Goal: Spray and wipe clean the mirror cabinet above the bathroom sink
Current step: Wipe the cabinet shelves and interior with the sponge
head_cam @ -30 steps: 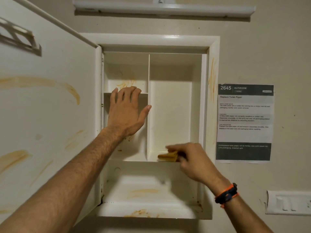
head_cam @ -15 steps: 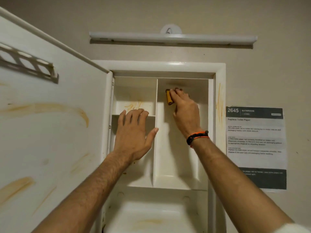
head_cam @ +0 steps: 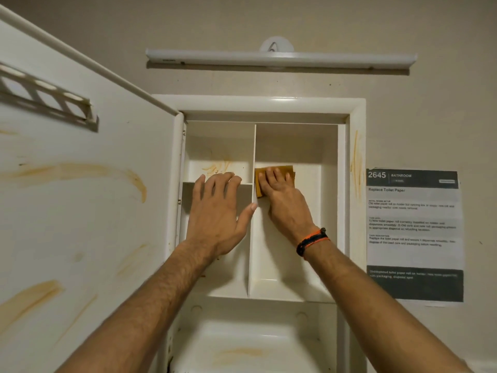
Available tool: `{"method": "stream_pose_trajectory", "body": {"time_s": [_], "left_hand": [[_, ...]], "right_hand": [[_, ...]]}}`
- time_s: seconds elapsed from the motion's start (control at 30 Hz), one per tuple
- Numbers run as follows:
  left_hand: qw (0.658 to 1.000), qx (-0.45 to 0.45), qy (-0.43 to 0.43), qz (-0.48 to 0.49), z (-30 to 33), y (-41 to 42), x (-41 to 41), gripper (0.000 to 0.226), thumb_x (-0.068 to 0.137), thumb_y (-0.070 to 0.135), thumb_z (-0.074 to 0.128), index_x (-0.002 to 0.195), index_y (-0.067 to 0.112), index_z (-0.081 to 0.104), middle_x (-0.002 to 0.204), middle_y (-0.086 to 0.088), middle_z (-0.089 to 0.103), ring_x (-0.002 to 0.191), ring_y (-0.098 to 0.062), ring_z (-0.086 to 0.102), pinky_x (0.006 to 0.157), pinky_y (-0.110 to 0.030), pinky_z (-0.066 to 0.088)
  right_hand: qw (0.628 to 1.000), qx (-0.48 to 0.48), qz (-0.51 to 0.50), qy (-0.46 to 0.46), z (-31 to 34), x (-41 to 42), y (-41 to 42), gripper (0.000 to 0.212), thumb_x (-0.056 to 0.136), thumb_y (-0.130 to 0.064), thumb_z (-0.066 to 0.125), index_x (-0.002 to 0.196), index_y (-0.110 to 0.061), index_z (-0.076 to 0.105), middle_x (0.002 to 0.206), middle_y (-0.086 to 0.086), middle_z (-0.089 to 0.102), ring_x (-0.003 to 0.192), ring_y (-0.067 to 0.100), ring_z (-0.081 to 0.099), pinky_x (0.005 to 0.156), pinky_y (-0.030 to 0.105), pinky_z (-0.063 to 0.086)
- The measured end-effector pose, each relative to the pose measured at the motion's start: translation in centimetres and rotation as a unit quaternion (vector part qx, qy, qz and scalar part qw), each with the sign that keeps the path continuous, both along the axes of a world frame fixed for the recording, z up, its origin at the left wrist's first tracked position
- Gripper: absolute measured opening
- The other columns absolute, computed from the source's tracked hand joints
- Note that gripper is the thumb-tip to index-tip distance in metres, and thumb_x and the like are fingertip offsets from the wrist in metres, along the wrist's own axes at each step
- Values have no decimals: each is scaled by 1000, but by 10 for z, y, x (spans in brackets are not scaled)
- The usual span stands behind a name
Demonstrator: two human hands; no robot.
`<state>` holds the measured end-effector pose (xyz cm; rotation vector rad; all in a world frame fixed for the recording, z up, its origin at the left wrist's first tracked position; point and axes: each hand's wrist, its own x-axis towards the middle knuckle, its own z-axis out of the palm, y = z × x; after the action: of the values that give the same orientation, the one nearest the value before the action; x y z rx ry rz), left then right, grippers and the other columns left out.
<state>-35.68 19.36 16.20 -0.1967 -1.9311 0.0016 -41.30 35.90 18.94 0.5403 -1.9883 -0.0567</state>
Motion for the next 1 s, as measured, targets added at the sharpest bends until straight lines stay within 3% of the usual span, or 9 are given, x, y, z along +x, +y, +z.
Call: {"method": "stream_pose_trajectory", "body": {"time_s": [0.17,0.33,0.43,0.5,0.57,0.67,0.77,0.87,1.0], "left_hand": [[1000,-2,-3,1,0,-1,0,65,95,60,24,142,18,36,147,-2,37,138,-21,30,120,-45,9],[1000,0,-5,-5,0,-1,-1,64,95,60,25,143,18,36,147,-2,37,138,-21,30,121,-46,8],[1000,3,-6,-9,0,-1,0,66,93,60,22,142,18,37,146,-1,38,138,-21,30,121,-45,7],[1000,4,-7,-10,0,-1,0,67,93,61,21,142,18,36,146,-1,37,138,-21,30,121,-46,7],[1000,4,-10,-9,0,-1,0,66,94,60,22,143,18,35,147,-2,37,138,-21,30,121,-46,7],[1000,1,-13,-6,0,-1,-1,64,96,60,26,144,18,34,148,-2,36,139,-21,29,121,-46,7],[1000,1,-10,-8,0,-1,0,65,95,60,23,144,18,35,147,-2,37,138,-21,30,121,-46,7],[1000,2,-5,-13,0,-1,0,67,94,60,22,143,17,37,146,-2,38,138,-22,31,121,-46,8],[1000,1,2,-14,-1,-1,-1,66,94,59,24,141,16,39,145,-3,40,137,-22,33,121,-46,9]], "right_hand": [[998,24,16,-48,-58,11,8,64,96,5,32,155,-10,12,162,13,12,151,28,7,120,37,-3],[984,83,-40,-155,-85,32,8,59,97,-3,34,154,-9,20,160,14,19,147,32,22,115,45,30],[973,129,-40,-186,-93,48,7,26,97,-12,43,118,-11,59,120,8,62,112,30,60,83,35,49],[967,150,-42,-203,-99,55,8,14,95,-14,47,94,-12,60,96,7,64,88,25,60,73,32,43],[959,133,-46,-244,-101,57,10,14,95,-13,48,83,-14,55,93,9,64,81,24,53,70,30,39],[944,76,-41,-319,-93,59,13,13,94,-14,53,93,-9,65,99,12,66,90,26,57,74,30,46],[923,-3,13,-384,-74,64,22,31,88,-11,61,115,-20,72,108,4,72,96,18,64,80,21,48],[938,-147,84,-301,-38,69,35,40,89,-5,55,121,-25,69,117,-3,71,106,11,64,90,13,44],[951,-263,157,-30,18,68,41,45,89,2,57,125,-23,66,120,-4,69,111,11,63,94,8,40]]}}
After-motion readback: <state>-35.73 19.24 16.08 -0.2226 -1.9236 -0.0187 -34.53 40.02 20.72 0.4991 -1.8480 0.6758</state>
